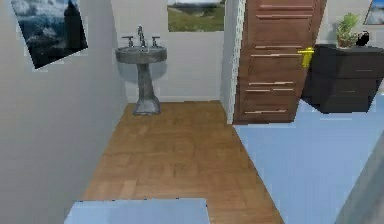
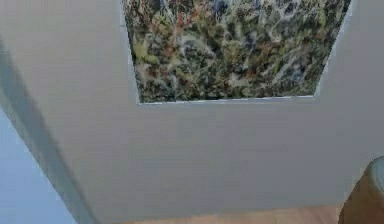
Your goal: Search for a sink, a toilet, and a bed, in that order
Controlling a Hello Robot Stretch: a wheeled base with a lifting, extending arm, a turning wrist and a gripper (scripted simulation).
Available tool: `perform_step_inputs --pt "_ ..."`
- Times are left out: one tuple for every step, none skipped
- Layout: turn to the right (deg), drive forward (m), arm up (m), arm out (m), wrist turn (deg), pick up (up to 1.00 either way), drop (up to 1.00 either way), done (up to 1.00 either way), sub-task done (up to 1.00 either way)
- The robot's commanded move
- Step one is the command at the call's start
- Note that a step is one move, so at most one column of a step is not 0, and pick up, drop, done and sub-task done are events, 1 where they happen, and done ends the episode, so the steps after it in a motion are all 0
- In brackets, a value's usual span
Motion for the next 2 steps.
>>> perform_step_inputs --pt "0.0 0.8 0.0 0.0 0.0 0.0 0.0 0.0 0.0" --pt "36.0 0.0 0.0 0.0 0.0 0.0 0.0 0.0 0.0"
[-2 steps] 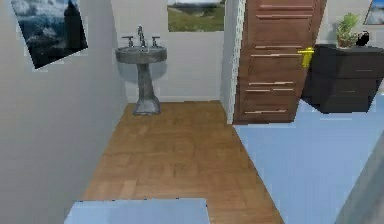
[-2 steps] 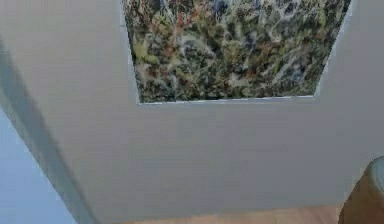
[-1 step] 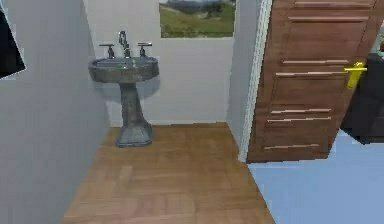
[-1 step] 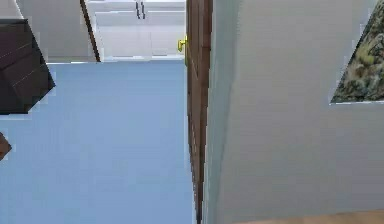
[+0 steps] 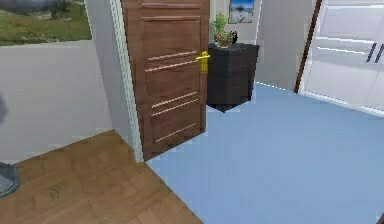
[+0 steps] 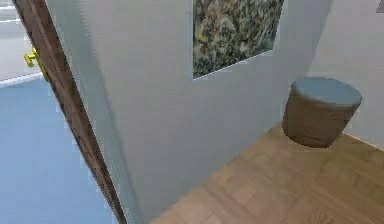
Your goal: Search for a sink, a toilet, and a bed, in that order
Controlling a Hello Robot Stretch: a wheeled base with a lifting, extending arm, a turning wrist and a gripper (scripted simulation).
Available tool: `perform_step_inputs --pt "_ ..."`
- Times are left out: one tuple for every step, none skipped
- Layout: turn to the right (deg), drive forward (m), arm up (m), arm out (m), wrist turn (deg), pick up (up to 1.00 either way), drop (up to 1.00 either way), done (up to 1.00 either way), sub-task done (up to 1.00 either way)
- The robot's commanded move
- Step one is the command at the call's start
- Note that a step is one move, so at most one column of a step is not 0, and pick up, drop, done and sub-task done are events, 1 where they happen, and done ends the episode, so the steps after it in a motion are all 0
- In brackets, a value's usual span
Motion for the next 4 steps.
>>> perform_step_inputs --pt "0.0 0.5 0.0 0.0 0.0 0.0 0.0 0.0 0.0" --pt "36.0 0.0 0.0 0.0 0.0 0.0 0.0 0.0 0.0" --pt "0.0 0.95 0.0 0.0 0.0 0.0 0.0 0.0 0.0" --pt "12.0 0.0 0.0 0.0 0.0 0.0 0.0 0.0 0.0"
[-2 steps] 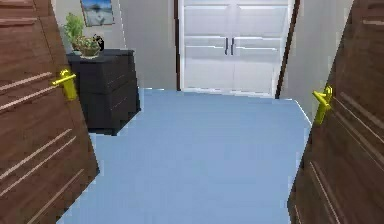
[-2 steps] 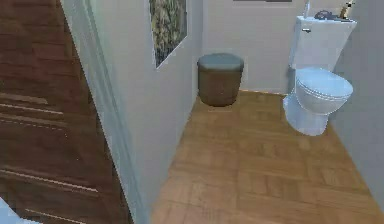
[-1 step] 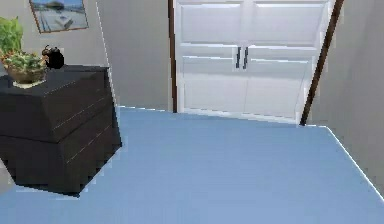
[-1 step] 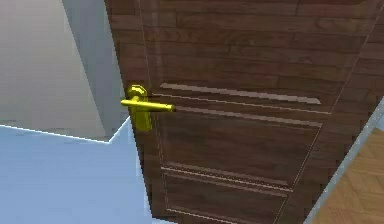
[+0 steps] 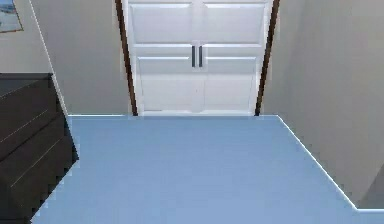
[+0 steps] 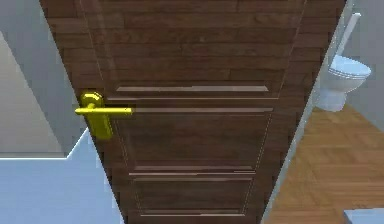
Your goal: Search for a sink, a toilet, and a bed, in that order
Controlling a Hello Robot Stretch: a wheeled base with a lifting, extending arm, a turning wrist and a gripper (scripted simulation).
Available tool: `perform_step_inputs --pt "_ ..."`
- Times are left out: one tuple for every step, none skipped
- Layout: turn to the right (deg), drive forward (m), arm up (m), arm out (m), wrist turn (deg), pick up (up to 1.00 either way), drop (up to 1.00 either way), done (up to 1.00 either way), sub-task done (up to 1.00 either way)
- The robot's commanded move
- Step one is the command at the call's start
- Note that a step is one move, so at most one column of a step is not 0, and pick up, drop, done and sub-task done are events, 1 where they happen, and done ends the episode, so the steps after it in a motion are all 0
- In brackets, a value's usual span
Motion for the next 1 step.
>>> perform_step_inputs --pt "0.0 0.45 0.0 0.0 0.0 0.0 0.0 0.0 0.0"
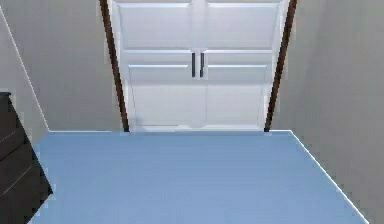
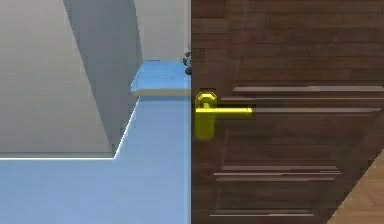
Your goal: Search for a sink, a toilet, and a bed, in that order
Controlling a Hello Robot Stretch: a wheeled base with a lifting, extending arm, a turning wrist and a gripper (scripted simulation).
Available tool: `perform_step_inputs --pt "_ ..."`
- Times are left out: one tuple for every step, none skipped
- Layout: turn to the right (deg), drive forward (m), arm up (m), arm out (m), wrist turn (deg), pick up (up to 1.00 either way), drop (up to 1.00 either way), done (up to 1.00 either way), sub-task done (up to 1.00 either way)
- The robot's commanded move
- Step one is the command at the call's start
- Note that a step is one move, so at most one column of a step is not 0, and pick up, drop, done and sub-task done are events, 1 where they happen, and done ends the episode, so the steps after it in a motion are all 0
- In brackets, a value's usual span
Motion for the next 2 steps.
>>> perform_step_inputs --pt "45.0 0.0 0.0 0.0 0.0 0.0 0.0 0.0 0.0" --pt "0.0 0.35 0.0 0.0 0.0 0.0 0.0 0.0 0.0"
